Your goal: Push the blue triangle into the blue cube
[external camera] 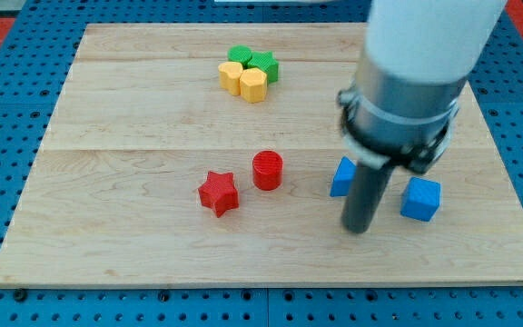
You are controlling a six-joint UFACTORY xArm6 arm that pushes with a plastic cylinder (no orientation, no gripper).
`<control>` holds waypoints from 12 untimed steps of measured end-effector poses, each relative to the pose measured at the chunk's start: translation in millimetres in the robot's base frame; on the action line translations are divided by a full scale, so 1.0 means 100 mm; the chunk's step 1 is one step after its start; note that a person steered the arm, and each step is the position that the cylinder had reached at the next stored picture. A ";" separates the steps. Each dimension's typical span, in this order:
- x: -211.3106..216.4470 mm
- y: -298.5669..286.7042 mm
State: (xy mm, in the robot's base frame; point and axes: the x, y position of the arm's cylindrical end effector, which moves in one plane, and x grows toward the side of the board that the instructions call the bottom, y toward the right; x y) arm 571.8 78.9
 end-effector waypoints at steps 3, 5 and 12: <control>-1.11 -0.53; -0.67 0.10; -0.75 0.59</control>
State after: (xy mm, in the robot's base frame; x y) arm 496.6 137.9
